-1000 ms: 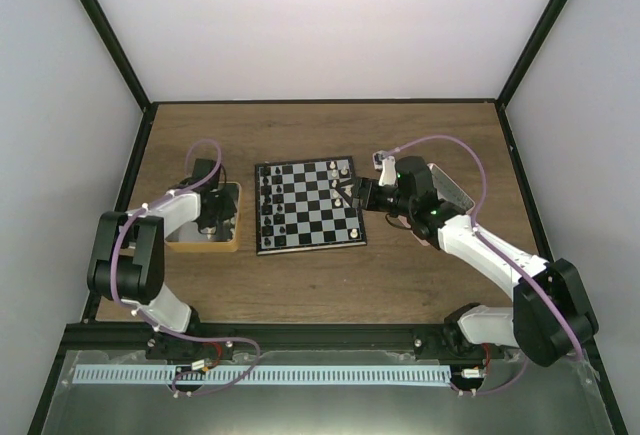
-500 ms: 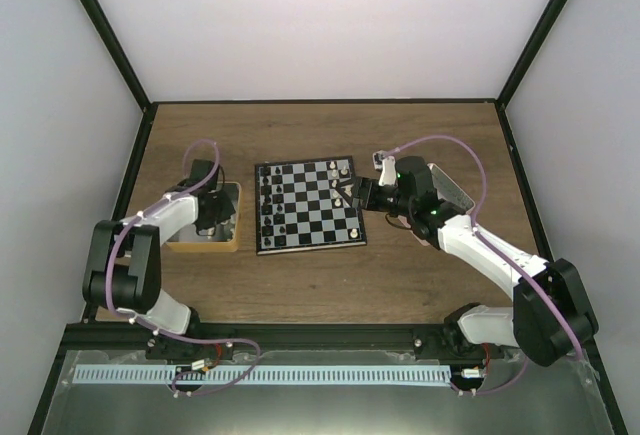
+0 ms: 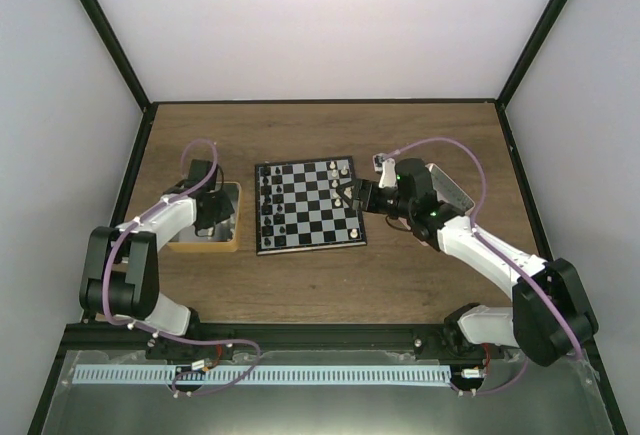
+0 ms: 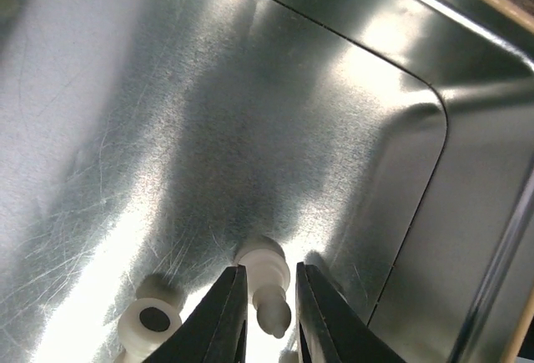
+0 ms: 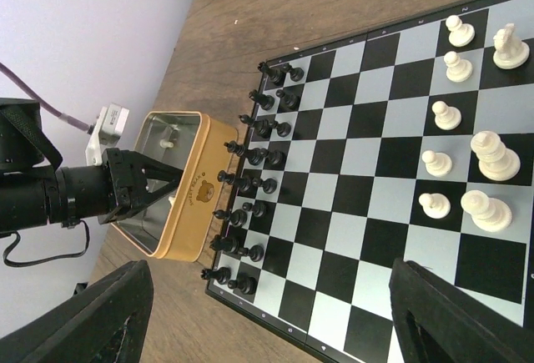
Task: Set up the chess pieces on the board
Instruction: Pick up the chess piece from the storage box, then place the chess piece on the chessboard.
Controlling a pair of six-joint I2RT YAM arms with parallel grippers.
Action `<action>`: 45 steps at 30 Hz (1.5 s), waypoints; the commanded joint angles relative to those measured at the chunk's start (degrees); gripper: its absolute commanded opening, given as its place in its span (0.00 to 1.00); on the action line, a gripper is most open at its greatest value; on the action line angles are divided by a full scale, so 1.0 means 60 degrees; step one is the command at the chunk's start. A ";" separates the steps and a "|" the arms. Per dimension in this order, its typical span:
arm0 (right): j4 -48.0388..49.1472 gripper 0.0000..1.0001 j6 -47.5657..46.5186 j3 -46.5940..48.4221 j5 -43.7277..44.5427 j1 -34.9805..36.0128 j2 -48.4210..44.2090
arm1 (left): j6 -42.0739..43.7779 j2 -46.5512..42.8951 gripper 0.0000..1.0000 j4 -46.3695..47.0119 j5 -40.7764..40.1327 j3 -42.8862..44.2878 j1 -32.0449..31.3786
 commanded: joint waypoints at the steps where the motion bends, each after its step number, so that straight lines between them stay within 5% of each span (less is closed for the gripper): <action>1: 0.0110 0.79 0.0101 0.0015 -0.0107 -0.0010 -0.0016 | 0.0038 0.0189 0.19 -0.0160 -0.0021 -0.0046 -0.0034; 14: 0.0035 0.79 0.0116 0.0001 0.0223 -0.0010 -0.0231 | 0.0183 -0.0584 0.10 -0.0564 -0.0466 0.0603 -0.0307; 25: -0.0349 0.80 0.0685 -0.0716 0.3311 -0.0010 -0.2088 | -0.0050 -0.1546 0.11 -0.0600 -0.0104 0.2200 -0.2429; 34: -0.0699 0.81 0.1011 -0.1417 0.5080 -0.0008 -0.3643 | -0.0274 0.0411 0.11 0.0047 0.0617 0.3221 -0.4774; 45: -0.0984 0.82 0.0973 -0.1593 0.5427 -0.0003 -0.4032 | -0.0311 0.4000 0.11 -0.1147 -0.0317 0.6235 -0.6898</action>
